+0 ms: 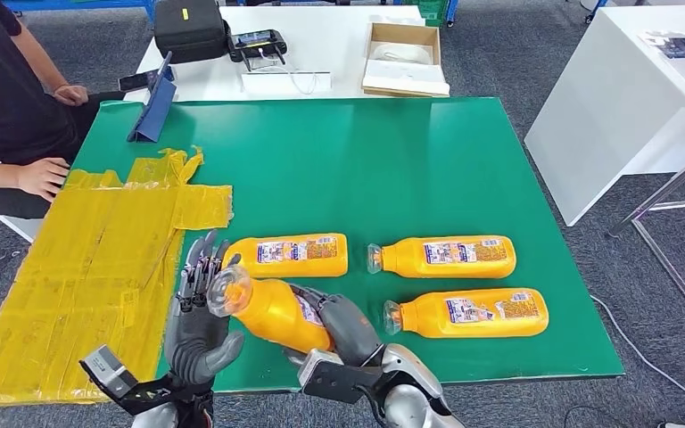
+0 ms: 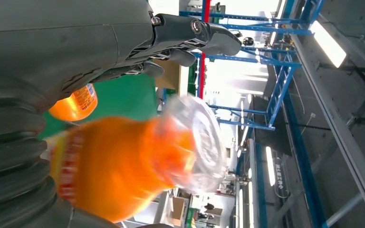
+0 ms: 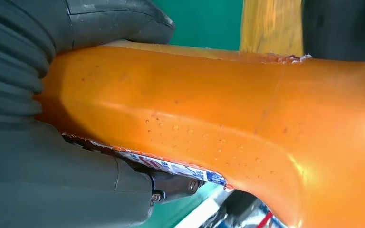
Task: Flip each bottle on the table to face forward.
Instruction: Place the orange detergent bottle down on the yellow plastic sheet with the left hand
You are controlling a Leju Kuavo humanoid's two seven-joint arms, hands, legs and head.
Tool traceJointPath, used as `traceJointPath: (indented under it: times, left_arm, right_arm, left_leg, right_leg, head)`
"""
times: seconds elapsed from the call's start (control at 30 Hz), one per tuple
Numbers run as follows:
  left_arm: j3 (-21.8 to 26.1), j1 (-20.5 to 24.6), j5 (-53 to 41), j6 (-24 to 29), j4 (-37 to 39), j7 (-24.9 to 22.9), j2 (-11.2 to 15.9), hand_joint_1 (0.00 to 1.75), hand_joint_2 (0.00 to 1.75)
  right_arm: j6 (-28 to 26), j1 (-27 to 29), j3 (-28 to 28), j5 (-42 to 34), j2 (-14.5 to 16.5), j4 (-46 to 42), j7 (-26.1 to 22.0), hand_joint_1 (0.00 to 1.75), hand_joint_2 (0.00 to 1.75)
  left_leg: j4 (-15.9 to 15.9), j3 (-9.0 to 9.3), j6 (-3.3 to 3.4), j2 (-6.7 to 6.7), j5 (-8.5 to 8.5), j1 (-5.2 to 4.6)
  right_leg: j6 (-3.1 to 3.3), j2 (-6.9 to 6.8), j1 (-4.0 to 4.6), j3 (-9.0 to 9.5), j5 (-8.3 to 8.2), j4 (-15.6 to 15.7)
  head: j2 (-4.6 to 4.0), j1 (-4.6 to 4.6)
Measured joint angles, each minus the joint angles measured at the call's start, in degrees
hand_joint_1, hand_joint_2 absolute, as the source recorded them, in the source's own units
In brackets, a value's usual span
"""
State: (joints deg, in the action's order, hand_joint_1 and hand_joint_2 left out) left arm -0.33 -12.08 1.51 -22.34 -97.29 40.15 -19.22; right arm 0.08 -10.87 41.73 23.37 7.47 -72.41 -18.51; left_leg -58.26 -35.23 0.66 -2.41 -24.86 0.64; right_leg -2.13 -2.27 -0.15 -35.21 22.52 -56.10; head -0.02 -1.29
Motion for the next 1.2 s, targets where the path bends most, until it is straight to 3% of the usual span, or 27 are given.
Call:
traceJointPath:
  times: [0.5,0.53,0.63,0.67,1.2]
  left_arm:
    - [-1.2,-0.1,0.8,1.3,0.0,0.0,0.1,0.0,1.75]
    - [-1.1,0.0,0.8,1.3,0.0,0.0,0.1,0.17,1.75]
    - [-0.8,0.1,0.8,1.2,0.1,0.0,0.1,1.48,1.75]
    - [-0.6,0.1,0.8,1.2,0.1,0.0,0.1,1.75,1.75]
    - [0.4,0.3,0.7,0.0,0.7,0.0,0.1,1.75,1.75]
  right_arm:
    - [1.1,-2.6,5.1,1.4,2.9,4.2,1.2,1.75,1.75]
    - [1.0,-2.8,5.4,1.5,3.0,4.6,1.2,1.75,1.75]
    - [1.0,-3.3,5.9,1.6,3.5,5.7,1.2,1.75,1.75]
    - [1.0,-3.4,6.0,1.6,3.6,6.0,1.2,1.75,1.75]
    - [0.1,-4.6,6.8,1.7,3.8,8.8,1.1,1.75,1.75]
  left_leg:
    - [0.0,-0.01,0.0,0.01,0.0,0.0]
    - [0.0,-0.01,0.0,0.01,0.0,0.0]
    - [0.0,-0.01,0.0,0.0,0.0,0.0]
    - [0.0,-0.01,0.0,0.0,0.0,0.0]
    - [0.0,-0.01,0.0,0.0,0.0,0.0]
  right_leg:
    - [0.0,-0.01,0.0,-0.03,0.0,0.0]
    - [0.0,-0.01,0.0,-0.03,0.01,0.0]
    - [0.01,0.0,0.0,-0.04,0.01,0.0]
    - [0.01,0.0,0.0,-0.04,0.01,0.0]
    - [0.01,0.0,0.0,-0.05,0.01,0.0]
  head:
    - [0.0,0.0]
    - [0.0,0.0]
    - [0.0,0.01]
    - [0.0,0.01]
    - [0.0,0.01]
